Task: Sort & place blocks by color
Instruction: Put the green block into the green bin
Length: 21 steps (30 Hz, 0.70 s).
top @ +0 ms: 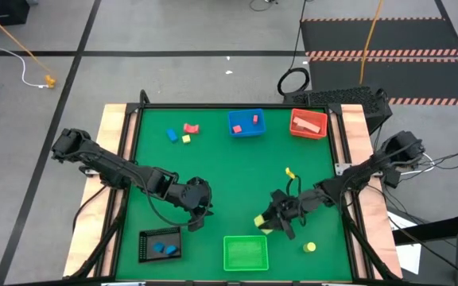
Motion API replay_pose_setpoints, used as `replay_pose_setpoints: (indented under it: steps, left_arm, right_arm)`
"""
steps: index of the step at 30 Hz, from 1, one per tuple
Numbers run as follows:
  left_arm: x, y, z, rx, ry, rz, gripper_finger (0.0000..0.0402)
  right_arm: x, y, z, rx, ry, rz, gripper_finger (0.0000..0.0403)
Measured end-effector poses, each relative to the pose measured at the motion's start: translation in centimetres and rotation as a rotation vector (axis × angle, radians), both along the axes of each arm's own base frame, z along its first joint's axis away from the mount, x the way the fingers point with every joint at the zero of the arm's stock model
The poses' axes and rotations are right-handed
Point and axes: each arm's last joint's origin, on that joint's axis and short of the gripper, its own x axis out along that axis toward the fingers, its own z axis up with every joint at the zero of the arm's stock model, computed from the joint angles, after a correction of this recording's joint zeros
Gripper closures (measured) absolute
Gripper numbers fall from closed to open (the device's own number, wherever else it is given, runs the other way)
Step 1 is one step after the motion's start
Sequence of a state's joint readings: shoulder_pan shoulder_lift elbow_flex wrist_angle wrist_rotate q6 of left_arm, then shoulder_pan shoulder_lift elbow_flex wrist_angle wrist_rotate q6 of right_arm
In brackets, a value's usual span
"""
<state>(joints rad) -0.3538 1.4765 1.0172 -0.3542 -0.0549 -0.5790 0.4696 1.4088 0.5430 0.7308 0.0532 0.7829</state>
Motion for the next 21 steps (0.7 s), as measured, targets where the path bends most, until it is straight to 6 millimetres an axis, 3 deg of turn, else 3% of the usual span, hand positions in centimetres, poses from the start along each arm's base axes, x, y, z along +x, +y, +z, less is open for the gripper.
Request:
replay_pose_setpoints:
  steps: [11, 21]
  left_arm:
    - [0.2, -0.1, 0.2, -0.015, -0.021, 0.008, 0.0265]
    - [0.3, 0.0, 0.3, 0.000, -0.050, 0.030, 0.0265]
  right_arm:
    - [3.3, 4.0, 0.4, 0.006, -0.016, 0.096, 0.0285]
    - [4.4, 7.4, -0.2, -0.002, -0.003, 0.162, 0.0285]
